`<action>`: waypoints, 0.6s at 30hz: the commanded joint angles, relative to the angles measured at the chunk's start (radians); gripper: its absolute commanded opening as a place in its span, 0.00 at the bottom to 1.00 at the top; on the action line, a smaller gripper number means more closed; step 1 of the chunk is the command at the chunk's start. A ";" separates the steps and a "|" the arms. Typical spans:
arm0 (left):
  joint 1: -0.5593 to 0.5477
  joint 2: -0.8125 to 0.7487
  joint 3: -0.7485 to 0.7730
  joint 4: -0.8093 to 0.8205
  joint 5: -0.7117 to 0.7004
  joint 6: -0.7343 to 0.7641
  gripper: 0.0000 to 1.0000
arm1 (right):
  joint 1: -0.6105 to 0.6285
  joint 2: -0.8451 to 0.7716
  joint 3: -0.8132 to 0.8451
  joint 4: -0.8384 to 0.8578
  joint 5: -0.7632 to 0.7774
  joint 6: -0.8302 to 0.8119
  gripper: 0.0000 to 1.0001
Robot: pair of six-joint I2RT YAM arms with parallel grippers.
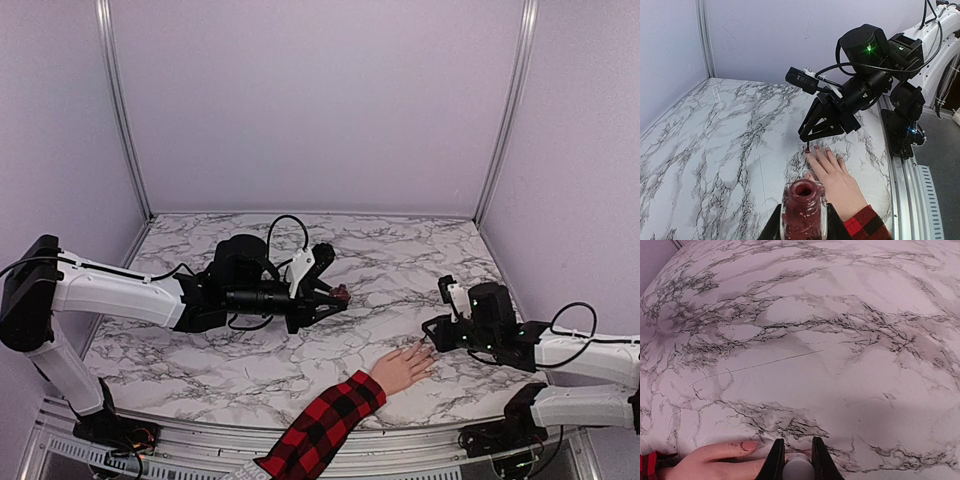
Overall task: Paint the nails
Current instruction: Paint the hand on the nail.
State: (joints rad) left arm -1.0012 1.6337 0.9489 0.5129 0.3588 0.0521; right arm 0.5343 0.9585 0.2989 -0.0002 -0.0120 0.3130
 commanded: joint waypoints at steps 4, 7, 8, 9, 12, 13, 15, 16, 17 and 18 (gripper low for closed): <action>0.004 0.004 0.021 0.039 0.012 -0.001 0.00 | -0.005 0.002 0.023 0.023 -0.016 -0.010 0.00; 0.004 0.000 0.021 0.039 0.011 0.001 0.00 | -0.005 0.013 0.026 0.023 -0.009 -0.007 0.00; 0.004 0.000 0.021 0.039 0.011 0.002 0.00 | -0.005 0.018 0.027 0.022 -0.007 -0.006 0.00; 0.004 0.000 0.019 0.038 0.012 0.002 0.00 | -0.005 0.024 0.029 0.021 -0.005 -0.005 0.00; 0.005 -0.001 0.018 0.039 0.011 0.001 0.00 | -0.005 0.039 0.037 0.015 0.002 -0.002 0.00; 0.005 -0.001 0.016 0.039 0.010 0.001 0.00 | -0.005 0.042 0.038 0.013 0.006 0.000 0.00; 0.005 -0.004 0.014 0.038 0.010 0.002 0.00 | -0.005 0.045 0.040 0.011 0.007 0.002 0.00; 0.005 -0.003 0.014 0.039 0.010 0.000 0.00 | -0.006 0.045 0.040 0.010 0.007 0.004 0.00; 0.005 -0.004 0.013 0.038 0.010 0.001 0.00 | -0.006 0.045 0.040 0.009 0.007 0.006 0.00; 0.004 -0.003 0.014 0.039 0.010 0.000 0.00 | -0.005 0.045 0.040 0.009 0.007 0.006 0.00</action>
State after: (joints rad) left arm -1.0012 1.6337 0.9489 0.5129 0.3588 0.0521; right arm 0.5343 1.0012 0.2989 0.0021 -0.0166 0.3134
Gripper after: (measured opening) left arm 0.204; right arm 0.151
